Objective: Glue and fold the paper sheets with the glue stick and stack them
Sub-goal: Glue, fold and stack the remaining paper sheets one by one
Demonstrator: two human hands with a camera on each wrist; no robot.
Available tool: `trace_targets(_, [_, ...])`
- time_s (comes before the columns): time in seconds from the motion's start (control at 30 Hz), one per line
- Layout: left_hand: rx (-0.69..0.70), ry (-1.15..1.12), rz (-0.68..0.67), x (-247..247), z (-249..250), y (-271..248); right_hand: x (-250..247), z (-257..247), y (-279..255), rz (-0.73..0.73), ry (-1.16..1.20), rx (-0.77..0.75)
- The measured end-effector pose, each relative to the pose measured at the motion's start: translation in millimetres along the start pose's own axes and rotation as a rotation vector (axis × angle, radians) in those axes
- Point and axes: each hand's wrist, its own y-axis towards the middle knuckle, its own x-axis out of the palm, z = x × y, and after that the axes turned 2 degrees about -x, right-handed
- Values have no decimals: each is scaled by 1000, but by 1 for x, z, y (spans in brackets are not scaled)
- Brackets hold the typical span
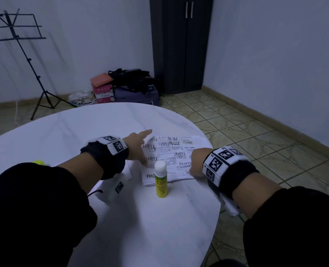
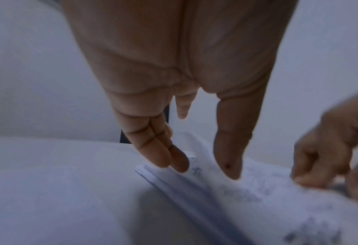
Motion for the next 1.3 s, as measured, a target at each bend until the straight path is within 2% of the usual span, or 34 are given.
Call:
trace_targets(0.07, [-10,-272,13,-2,-5,-2,6,3,8,75,97,11])
trace_targets(0.13, [-37,-515,-5,-3,-7,-4,-5,0,-11,117,202,6])
trace_targets(0.23, [-54,-677,-133,3,-8,-8,-12,-5,-28,181,277,29])
trace_targets(0.33, [-69,-725,-235,10,-6,-11,-9,-6,-29,161,281,20])
trace_targets(0.5, [-116,-838,-217,14,-5,-9,-7,-9,-27,101,249,11])
trace_targets(0.7, [-143,-955,-209,13,-5,-11,-9,-7,-36,118,226,4])
trace_targets(0.83, [-154,-1000,-196,12,-6,-11,0,-7,-22,214,270,73])
trace_targets(0.93, [-146,-1016,-189,12,-6,-11,7,-3,-11,237,170,199])
trace_targets(1.17, [-146,-1013,-82,0,-22,-14,8,-6,-15,272,230,223])
trace_targets(1.3, [-161,-979,14,-5,-39,-29,3,-6,-25,245,174,155])
